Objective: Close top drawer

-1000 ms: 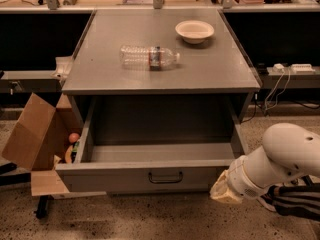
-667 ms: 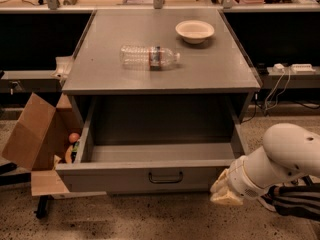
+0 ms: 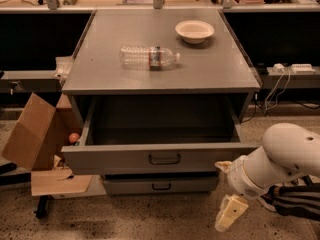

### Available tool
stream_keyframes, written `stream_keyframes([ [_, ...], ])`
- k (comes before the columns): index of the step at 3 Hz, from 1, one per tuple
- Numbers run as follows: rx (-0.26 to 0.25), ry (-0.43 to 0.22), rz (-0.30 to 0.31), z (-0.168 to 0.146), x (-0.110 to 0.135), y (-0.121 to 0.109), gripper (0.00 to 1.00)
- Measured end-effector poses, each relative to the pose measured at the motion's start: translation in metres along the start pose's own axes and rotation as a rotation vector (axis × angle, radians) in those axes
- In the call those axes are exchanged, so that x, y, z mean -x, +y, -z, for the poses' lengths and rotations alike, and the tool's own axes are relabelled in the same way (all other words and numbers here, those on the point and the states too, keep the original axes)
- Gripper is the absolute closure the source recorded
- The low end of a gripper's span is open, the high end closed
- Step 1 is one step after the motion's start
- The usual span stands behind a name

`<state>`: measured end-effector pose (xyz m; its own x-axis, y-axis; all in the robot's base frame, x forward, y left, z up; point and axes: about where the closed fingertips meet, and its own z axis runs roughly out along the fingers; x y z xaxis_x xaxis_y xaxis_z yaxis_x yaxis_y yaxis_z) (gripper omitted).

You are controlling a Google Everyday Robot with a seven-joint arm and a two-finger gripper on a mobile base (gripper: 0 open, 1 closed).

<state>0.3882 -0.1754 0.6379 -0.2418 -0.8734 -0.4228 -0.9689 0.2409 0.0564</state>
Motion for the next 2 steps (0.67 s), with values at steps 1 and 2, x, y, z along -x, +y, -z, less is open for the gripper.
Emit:
stream_keyframes([
  [1, -0.027, 0.011, 0.048, 0.003, 0.002, -0.019, 0.18],
  [2, -0.058, 0.035, 0.115, 0.006, 0.008, -0.049, 0.43],
])
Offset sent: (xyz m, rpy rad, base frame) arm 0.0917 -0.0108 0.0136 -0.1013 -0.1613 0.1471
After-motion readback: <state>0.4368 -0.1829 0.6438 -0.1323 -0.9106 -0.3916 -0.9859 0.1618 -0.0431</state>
